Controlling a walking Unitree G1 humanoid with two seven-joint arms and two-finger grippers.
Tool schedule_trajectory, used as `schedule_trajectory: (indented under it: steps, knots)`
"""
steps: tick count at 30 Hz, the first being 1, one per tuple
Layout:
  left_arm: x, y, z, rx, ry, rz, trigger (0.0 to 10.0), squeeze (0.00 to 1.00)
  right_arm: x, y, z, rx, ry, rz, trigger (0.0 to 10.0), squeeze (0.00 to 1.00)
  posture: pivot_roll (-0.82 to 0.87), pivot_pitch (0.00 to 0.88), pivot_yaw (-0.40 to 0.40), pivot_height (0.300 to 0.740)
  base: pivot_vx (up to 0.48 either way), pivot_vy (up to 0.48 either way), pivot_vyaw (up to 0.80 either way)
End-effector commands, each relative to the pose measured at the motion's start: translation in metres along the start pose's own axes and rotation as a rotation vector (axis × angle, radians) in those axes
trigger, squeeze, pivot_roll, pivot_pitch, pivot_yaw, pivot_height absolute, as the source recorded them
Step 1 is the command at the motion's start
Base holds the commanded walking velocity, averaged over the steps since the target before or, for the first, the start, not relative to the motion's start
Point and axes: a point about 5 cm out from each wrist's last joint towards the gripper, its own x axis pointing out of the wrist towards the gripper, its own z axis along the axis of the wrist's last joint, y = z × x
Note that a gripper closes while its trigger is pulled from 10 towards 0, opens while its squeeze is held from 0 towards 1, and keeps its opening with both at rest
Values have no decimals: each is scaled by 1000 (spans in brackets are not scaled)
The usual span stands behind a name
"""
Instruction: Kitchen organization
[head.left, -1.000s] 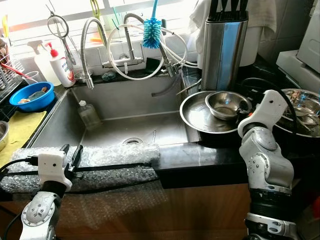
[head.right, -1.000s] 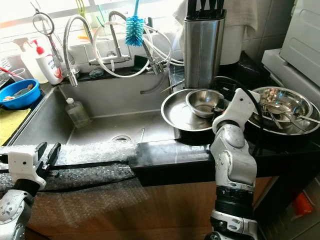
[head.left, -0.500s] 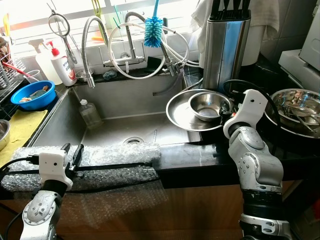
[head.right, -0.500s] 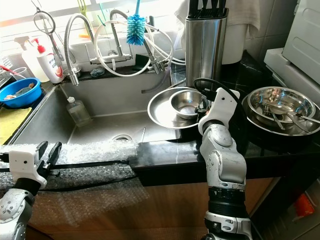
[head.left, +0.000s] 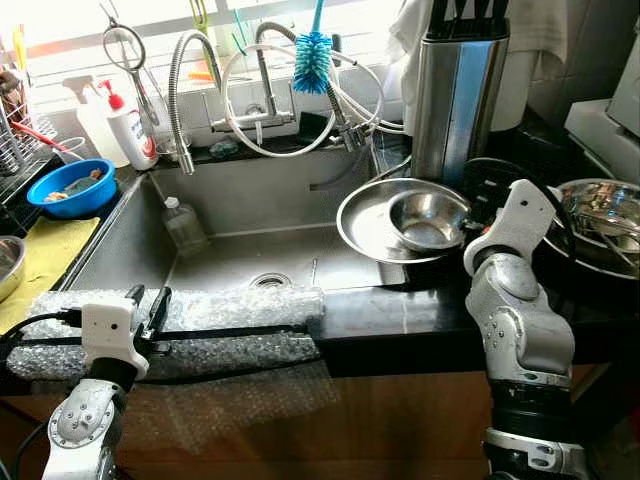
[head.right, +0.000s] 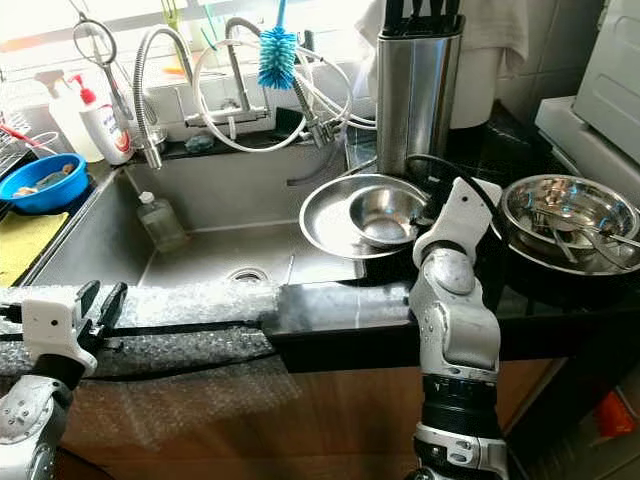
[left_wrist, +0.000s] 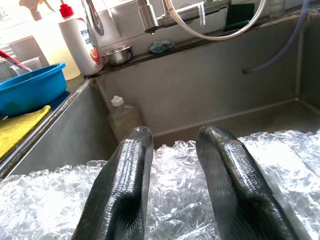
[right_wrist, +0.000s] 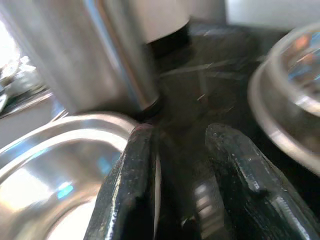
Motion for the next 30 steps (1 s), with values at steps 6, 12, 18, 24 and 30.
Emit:
schedule_trajectory:
  steps: [6, 12, 18, 24, 30]
  knots:
    - [2, -6, -4, -10, 29, -29, 10000, 0, -10, 20, 30, -21, -206, 85, 10000, 0, -50, 0, 134, 740, 0, 0, 0]
    - [2, -5, -4, -13, 29, -22, 10000, 0, -16, 37, 40, -14, -281, 210, 10000, 0, -51, 0, 133, 740, 0, 0, 0]
    - [3, -4, -5, -17, 31, -10, 10000, 0, -18, 63, 30, -107, -226, 434, 10000, 0, -47, 0, 132, 740, 0, 0, 0]
    - [3, -3, -6, -17, 36, -9, 10000, 0, -27, 83, 25, -259, -230, 647, 10000, 0, -47, 0, 133, 740, 0, 0, 0]
    - [3, -4, -6, -19, 40, -8, 10000, 0, -13, 66, 32, -201, -207, 522, 10000, 0, -49, 0, 135, 740, 0, 0, 0]
